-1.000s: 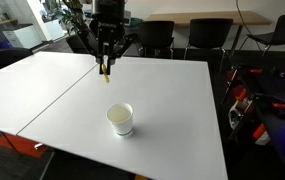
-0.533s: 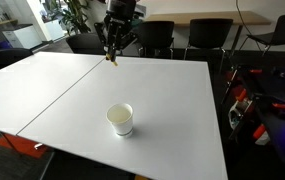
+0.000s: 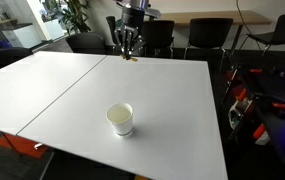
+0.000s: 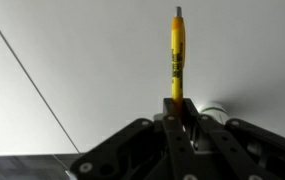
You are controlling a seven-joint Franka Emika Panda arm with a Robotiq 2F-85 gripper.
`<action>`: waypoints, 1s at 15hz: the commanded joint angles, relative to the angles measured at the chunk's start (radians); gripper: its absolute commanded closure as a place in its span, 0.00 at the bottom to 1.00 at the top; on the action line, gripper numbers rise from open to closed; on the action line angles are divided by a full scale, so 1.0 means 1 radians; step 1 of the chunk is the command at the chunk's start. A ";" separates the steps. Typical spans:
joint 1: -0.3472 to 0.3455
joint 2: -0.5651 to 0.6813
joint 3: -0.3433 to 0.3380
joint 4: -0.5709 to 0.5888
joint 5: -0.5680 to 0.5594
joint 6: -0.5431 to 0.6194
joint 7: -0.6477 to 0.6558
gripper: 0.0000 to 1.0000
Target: Remove the yellow pen from the white cup
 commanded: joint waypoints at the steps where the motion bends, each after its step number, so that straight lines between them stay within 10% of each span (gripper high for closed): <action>1: 0.103 0.057 -0.141 0.040 -0.112 -0.006 0.261 0.97; 5: 0.196 0.138 -0.261 0.100 -0.164 -0.075 0.514 0.97; 8: 0.100 0.175 -0.153 0.151 -0.288 -0.143 0.680 0.97; 9: 0.082 0.188 -0.129 0.172 -0.303 -0.176 0.713 0.63; 15: 0.017 0.214 -0.046 0.235 -0.344 -0.281 0.807 0.27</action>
